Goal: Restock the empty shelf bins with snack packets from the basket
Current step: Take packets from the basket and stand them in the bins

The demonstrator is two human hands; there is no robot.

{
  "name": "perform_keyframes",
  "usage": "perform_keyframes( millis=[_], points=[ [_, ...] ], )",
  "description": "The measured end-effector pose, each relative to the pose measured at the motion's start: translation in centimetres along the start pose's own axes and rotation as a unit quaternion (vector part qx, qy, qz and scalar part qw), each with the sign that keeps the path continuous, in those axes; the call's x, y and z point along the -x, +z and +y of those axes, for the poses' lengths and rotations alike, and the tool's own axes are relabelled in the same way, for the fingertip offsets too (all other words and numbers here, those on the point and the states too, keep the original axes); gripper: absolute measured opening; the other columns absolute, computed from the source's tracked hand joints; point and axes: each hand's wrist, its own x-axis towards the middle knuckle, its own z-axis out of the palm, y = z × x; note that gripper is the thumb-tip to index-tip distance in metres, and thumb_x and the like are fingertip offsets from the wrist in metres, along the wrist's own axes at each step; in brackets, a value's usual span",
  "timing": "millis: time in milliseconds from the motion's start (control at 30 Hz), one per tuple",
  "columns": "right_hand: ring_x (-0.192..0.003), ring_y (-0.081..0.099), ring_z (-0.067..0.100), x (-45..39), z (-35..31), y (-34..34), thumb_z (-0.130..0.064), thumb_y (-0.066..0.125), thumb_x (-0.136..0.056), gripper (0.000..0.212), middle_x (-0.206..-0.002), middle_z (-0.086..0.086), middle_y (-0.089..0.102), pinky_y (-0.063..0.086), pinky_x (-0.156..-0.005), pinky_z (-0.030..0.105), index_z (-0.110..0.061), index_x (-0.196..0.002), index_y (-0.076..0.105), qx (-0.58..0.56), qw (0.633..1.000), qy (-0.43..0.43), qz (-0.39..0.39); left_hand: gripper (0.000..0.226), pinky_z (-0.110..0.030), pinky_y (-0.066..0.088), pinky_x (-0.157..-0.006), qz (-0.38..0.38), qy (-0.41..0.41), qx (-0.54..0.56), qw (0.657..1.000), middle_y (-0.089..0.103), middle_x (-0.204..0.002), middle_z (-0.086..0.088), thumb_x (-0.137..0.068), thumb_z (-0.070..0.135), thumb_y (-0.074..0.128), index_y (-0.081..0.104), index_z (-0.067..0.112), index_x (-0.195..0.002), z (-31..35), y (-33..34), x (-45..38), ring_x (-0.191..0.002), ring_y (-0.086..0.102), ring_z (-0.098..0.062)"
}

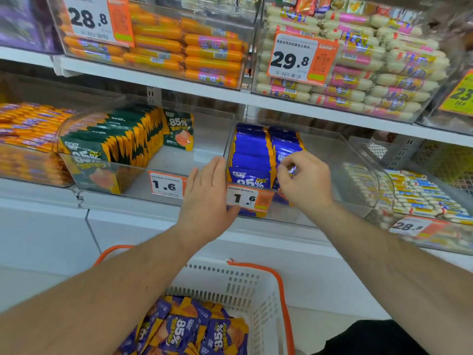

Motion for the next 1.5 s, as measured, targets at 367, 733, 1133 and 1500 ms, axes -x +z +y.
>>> perform_keyframes(
  millis=[367,733,1133,1500],
  points=[
    [-0.073,0.057,0.024,15.9,-5.4,12.0,-0.015,0.06,-0.083,0.023,-0.072,-0.003,0.056,0.047,-0.064,0.033,-0.024,-0.065,0.05,-0.069,0.91,0.087,-0.398,0.059,-0.041,0.026,-0.109,-0.368,0.007,-0.1,0.924,0.043,-0.144,0.002,-0.09,0.044,0.057,0.036,0.029,-0.143,-8.3,-1.4,9.1,-0.132,0.041,-0.023],
    [-0.08,0.057,0.022,34.5,-0.8,16.5,-0.023,0.069,-0.085,0.03,-0.094,0.006,0.054,0.049,-0.06,0.037,-0.015,-0.109,0.052,0.125,0.597,0.188,-0.77,0.052,-0.046,0.052,-0.091,-0.59,0.006,-0.064,0.805,0.058,-0.123,-0.005,-0.09,0.046,0.06,0.046,0.021,-0.133,-10.2,2.1,11.2,-0.105,0.06,-0.026],
    [-0.066,0.045,0.022,30.8,-0.1,16.3,-0.007,0.058,-0.091,0.007,-0.08,0.009,0.051,0.038,-0.058,0.034,-0.007,-0.097,0.063,0.108,0.58,0.158,-0.791,0.057,-0.042,0.048,-0.098,-0.598,-0.014,-0.051,0.8,0.054,-0.133,-0.002,-0.092,0.046,0.059,0.042,0.02,-0.14,-10.0,2.2,10.7,-0.114,0.056,-0.024],
    [-0.072,0.067,0.015,14.6,-0.8,8.6,0.005,0.05,-0.095,0.032,-0.093,0.005,0.07,0.054,-0.061,0.026,-0.018,-0.116,0.057,-0.332,0.614,0.485,-0.527,0.08,-0.035,0.041,-0.105,-0.511,-0.225,0.111,0.822,0.043,-0.147,-0.004,-0.086,0.055,0.064,0.032,0.014,-0.147,-10.4,0.6,11.0,-0.125,0.049,-0.023]
  ],
)
